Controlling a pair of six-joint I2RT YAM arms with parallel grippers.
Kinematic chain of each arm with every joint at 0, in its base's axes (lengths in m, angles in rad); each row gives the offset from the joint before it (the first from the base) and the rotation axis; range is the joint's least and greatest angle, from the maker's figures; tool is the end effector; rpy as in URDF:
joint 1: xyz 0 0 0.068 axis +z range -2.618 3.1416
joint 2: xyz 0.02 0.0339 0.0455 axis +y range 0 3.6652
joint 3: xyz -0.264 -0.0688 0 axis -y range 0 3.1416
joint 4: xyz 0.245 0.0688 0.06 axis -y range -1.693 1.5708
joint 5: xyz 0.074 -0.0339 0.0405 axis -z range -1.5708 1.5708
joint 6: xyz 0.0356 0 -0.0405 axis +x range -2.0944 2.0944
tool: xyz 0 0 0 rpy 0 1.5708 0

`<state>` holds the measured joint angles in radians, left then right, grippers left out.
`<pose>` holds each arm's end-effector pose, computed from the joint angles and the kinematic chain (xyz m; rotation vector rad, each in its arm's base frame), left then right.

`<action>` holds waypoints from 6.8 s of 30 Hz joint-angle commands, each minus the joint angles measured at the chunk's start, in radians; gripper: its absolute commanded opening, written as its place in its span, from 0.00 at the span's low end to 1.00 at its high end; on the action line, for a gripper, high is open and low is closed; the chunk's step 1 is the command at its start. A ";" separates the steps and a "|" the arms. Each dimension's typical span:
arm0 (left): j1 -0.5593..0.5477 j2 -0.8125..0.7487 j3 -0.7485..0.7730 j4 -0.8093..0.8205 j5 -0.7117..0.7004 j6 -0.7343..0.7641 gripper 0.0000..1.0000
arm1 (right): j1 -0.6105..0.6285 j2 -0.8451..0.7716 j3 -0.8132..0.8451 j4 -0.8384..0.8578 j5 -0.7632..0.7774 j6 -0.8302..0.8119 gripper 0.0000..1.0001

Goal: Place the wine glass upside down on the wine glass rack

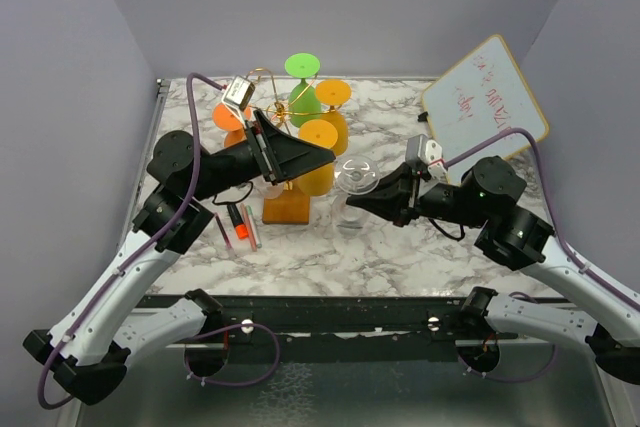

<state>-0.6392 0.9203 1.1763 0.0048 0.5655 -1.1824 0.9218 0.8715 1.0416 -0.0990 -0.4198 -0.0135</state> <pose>0.1351 -0.1242 0.4705 0.1468 1.6270 -1.8437 0.1018 0.1582 0.4237 -1.0201 1.2297 1.0318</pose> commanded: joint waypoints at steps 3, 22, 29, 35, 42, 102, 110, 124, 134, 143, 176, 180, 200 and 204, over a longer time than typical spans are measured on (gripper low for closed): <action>-0.005 -0.001 -0.078 -0.003 0.032 -0.125 0.65 | 0.002 0.008 0.017 0.023 -0.059 -0.030 0.01; -0.005 -0.014 -0.185 -0.003 0.114 -0.181 0.35 | 0.003 0.075 0.017 -0.065 -0.039 -0.114 0.01; -0.004 -0.003 -0.175 -0.014 0.125 -0.174 0.09 | 0.002 0.095 0.012 -0.085 -0.031 -0.135 0.01; -0.005 0.022 -0.088 -0.069 0.111 -0.115 0.00 | 0.003 0.087 0.009 -0.075 -0.010 -0.099 0.01; -0.005 -0.013 -0.077 -0.137 0.096 -0.115 0.00 | 0.003 0.039 0.003 -0.080 -0.037 -0.034 0.44; 0.155 0.364 0.571 -0.363 -1.386 0.807 0.00 | 0.003 -0.085 -0.057 -0.062 0.219 0.274 0.65; 0.399 0.441 0.543 -0.421 -0.926 0.596 0.00 | 0.003 -0.089 -0.057 -0.076 0.241 0.302 0.65; 0.524 0.497 0.500 -0.447 -0.432 0.364 0.00 | 0.002 -0.098 -0.056 -0.087 0.258 0.343 0.64; 0.531 0.473 0.457 -0.424 -0.290 0.289 0.00 | 0.003 -0.103 -0.057 -0.078 0.260 0.363 0.65; 0.531 0.482 0.430 -0.347 -0.187 0.235 0.00 | 0.003 -0.103 -0.057 -0.074 0.266 0.375 0.65; 0.608 0.581 0.400 -0.080 -0.120 0.142 0.00 | 0.003 -0.090 -0.050 -0.050 0.265 0.429 0.65; 0.617 0.602 0.426 -0.113 -0.133 0.156 0.00 | 0.003 -0.091 -0.049 -0.045 0.257 0.429 0.65; 0.668 0.635 0.441 -0.097 -0.038 0.188 0.00 | 0.003 -0.081 -0.015 -0.065 0.266 0.408 0.65; 0.708 0.609 0.436 -0.112 -0.010 0.225 0.00 | 0.002 -0.085 -0.014 -0.068 0.266 0.408 0.65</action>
<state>0.0189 1.5837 1.5829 -0.1265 0.5133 -1.0080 0.9218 0.7918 0.9966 -0.1734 -0.1688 0.4007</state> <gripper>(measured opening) 0.017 0.646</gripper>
